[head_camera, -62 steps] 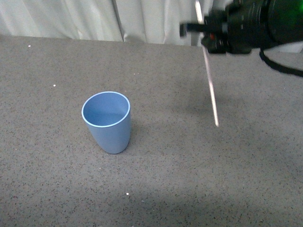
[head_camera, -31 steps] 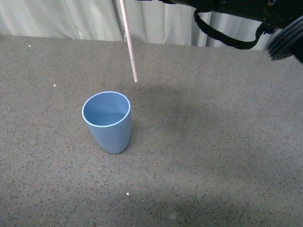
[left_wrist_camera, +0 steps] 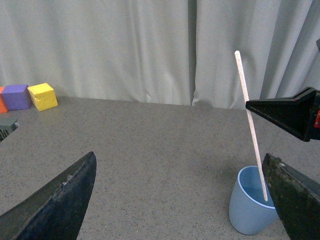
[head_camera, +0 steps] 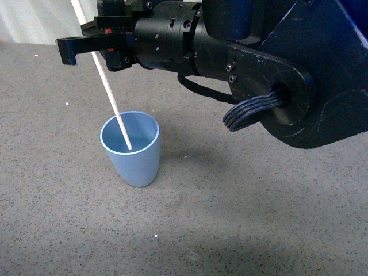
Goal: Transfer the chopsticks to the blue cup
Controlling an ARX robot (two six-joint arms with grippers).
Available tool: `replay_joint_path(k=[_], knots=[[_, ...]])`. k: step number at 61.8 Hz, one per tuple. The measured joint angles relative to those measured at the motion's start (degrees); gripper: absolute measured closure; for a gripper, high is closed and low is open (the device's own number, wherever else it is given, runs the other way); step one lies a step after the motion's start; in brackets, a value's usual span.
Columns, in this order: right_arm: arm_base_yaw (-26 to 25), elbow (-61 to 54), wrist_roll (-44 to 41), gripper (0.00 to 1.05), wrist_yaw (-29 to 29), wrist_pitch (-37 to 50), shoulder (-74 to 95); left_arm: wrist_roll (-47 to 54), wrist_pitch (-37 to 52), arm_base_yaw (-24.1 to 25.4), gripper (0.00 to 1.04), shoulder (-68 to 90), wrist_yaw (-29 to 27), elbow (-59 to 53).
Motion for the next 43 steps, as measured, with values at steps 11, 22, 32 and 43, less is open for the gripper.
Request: replay_joint_path(k=[11, 22, 32, 43], knots=[[0.0, -0.1, -1.4, 1.03, 0.3, -0.4, 0.6, 0.0, 0.0, 0.0, 0.07, 0.0, 0.0, 0.0], [-0.3, -1.2, -2.0, 0.77, 0.0, -0.4, 0.6, 0.0, 0.0, 0.0, 0.07, 0.0, 0.0, 0.0], [-0.6, -3.2, -2.5, 0.50, 0.0, 0.1, 0.3, 0.0, 0.0, 0.0, 0.07, 0.0, 0.0, 0.0], [-1.1, -6.8, -2.6, 0.14, 1.2, 2.8, -2.6, 0.0, 0.0, 0.0, 0.07, 0.0, 0.0, 0.0]])
